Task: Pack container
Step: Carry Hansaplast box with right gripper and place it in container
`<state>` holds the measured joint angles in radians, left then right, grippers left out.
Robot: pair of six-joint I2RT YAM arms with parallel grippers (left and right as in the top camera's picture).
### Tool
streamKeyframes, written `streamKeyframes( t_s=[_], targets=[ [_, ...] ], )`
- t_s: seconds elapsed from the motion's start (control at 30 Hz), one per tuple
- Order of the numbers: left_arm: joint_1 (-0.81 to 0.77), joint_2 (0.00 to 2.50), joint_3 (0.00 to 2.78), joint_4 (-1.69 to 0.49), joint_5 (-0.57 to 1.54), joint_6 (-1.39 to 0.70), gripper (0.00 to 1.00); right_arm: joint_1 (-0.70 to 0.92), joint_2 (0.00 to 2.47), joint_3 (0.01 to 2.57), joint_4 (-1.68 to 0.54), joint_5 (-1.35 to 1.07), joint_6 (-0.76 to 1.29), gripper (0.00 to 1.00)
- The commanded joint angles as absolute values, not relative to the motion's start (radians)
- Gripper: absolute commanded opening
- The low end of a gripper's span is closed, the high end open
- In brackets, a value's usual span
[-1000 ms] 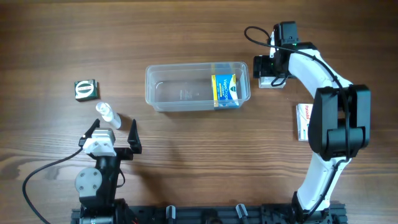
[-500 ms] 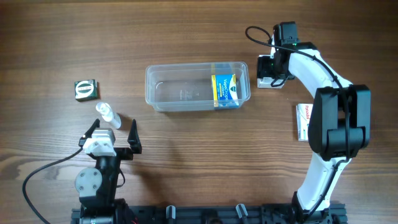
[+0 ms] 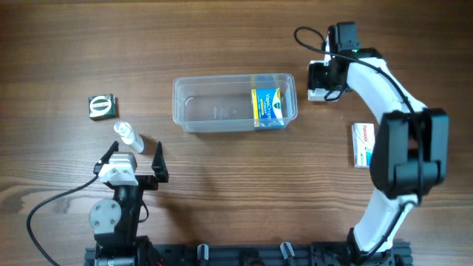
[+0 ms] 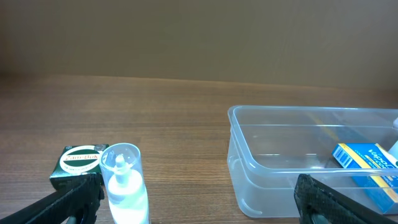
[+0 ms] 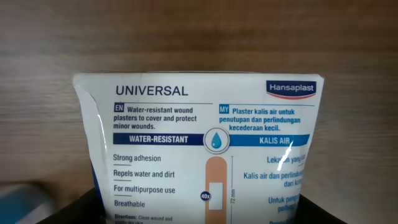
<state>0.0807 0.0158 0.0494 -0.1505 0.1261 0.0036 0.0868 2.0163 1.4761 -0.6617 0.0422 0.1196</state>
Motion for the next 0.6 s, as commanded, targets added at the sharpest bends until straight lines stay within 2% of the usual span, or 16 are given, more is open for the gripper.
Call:
streamKeyframes(
  t_s=[0.0,0.27,0.43,0.57],
  targets=[
    [0.087,0.015,0.043,-0.149,0.138,0.022,1.00,0.084,1.873,1.480,-0.678,0.043,0.139,0.72],
    [0.087,0.015,0.043,-0.150,0.138,0.022,1.00,0.088,1.675,1.480,-0.746,-0.191,0.200,0.72],
    [0.087,0.015,0.043,-0.150,0.138,0.022,1.00,0.109,1.647,1.480,-0.793,-0.339,0.221,0.72],
    [0.087,0.015,0.043,-0.149,0.138,0.022,1.00,0.161,1.647,1.480,-0.840,-0.358,0.234,0.72]
  ],
)
